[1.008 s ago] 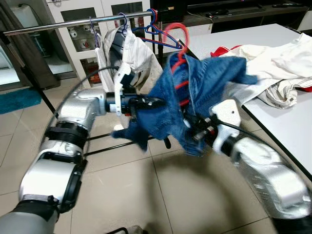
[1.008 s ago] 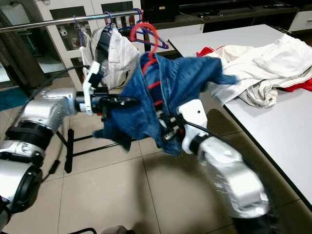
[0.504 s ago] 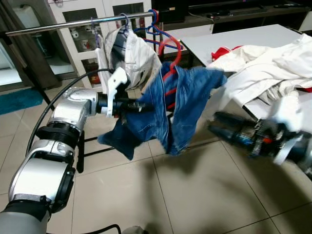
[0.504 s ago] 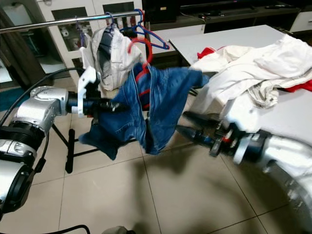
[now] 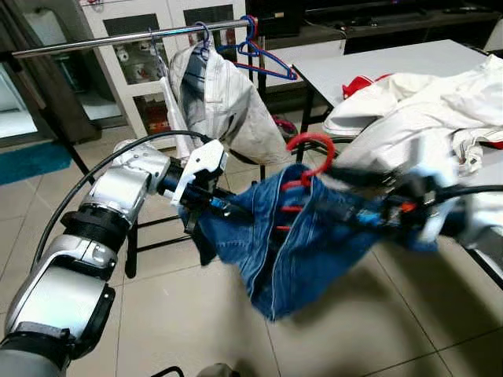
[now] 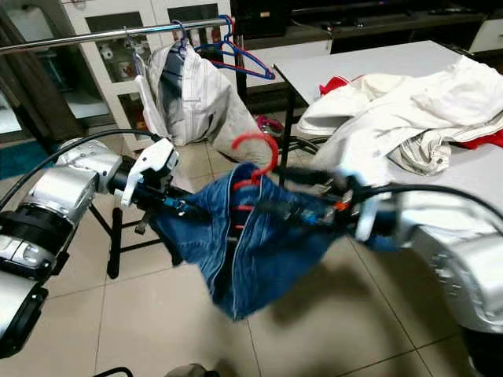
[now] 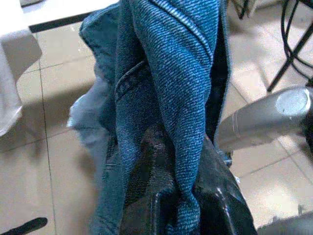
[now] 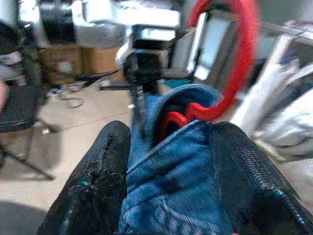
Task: Hang hanger
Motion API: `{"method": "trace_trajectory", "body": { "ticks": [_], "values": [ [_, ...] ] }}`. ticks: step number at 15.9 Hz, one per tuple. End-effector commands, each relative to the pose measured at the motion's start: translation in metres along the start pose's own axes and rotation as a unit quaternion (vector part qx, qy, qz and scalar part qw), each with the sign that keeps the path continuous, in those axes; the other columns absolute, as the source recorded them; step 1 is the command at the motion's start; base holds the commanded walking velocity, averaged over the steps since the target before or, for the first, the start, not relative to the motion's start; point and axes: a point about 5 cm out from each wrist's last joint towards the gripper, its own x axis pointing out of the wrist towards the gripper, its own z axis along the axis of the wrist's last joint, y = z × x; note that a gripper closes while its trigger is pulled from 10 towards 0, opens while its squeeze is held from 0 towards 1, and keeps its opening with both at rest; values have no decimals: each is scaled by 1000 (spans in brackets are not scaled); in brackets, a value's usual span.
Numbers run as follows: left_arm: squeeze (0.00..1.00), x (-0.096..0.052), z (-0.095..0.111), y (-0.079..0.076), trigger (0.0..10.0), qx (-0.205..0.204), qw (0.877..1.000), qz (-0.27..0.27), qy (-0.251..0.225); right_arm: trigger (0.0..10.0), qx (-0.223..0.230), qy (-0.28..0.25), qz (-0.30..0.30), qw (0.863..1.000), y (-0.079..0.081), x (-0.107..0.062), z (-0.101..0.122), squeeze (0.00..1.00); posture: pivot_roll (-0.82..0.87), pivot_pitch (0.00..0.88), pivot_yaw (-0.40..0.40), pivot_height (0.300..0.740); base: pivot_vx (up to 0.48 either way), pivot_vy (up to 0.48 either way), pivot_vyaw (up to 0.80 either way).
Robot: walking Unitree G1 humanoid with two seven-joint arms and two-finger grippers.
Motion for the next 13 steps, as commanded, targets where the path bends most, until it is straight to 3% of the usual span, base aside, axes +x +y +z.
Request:
{"method": "trace_trajectory", "body": {
  "ticks": [1,4,5,6,13],
  "values": [
    [0,0,9,0,0,27,1000,-5,2,10000,-3,5,27,1000,2,8,1,0,-13,0,91,740,0,0,0],
    [0,2,14,0,0,42,999,-12,3,10000,-2,26,51,998,4,19,-2,0,-12,0,89,740,0,0,0],
    [0,2,15,0,0,46,999,-12,3,4078,2,36,47,998,2,20,-4,0,-13,0,89,740,0,0,0],
    [0,1,18,1,0,53,999,-9,2,0,7,47,45,998,1,20,-7,0,-14,0,89,740,0,0,0],
    [0,-1,23,7,0,64,998,23,-11,0,15,52,43,998,3,22,-11,0,-19,0,88,740,0,0,0]
  ]
}}
